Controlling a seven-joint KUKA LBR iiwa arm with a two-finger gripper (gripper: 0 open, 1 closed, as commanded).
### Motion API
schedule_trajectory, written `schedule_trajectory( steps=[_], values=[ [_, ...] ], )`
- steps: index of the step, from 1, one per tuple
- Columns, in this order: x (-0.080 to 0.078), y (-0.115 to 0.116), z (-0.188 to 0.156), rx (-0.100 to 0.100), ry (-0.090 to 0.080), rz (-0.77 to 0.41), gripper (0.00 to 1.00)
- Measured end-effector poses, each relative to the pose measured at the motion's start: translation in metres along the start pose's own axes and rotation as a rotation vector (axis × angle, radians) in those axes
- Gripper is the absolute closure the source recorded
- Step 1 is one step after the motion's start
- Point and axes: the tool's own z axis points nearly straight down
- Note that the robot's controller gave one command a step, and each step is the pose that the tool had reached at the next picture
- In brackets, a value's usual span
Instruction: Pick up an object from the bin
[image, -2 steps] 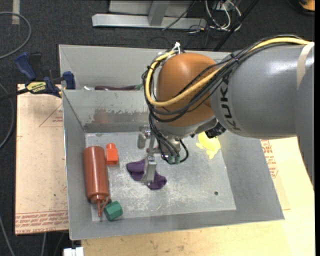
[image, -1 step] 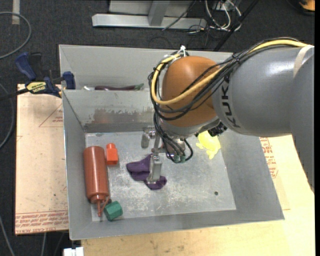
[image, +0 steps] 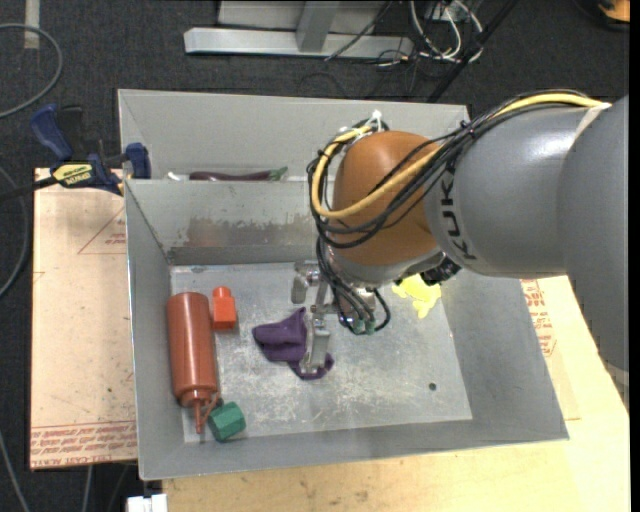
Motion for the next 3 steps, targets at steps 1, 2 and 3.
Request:
schedule_trajectory(
  steps=[1,2,3],
  values=[
    [-0.017,-0.009,0.032,0.001,-0.001,-0.013,0.0],
    [-0.019,-0.012,0.055,0.0,0.0,-0.038,0.0],
    [-0.01,-0.013,0.082,-0.001,-0.004,0.076,1.0]
  ],
)
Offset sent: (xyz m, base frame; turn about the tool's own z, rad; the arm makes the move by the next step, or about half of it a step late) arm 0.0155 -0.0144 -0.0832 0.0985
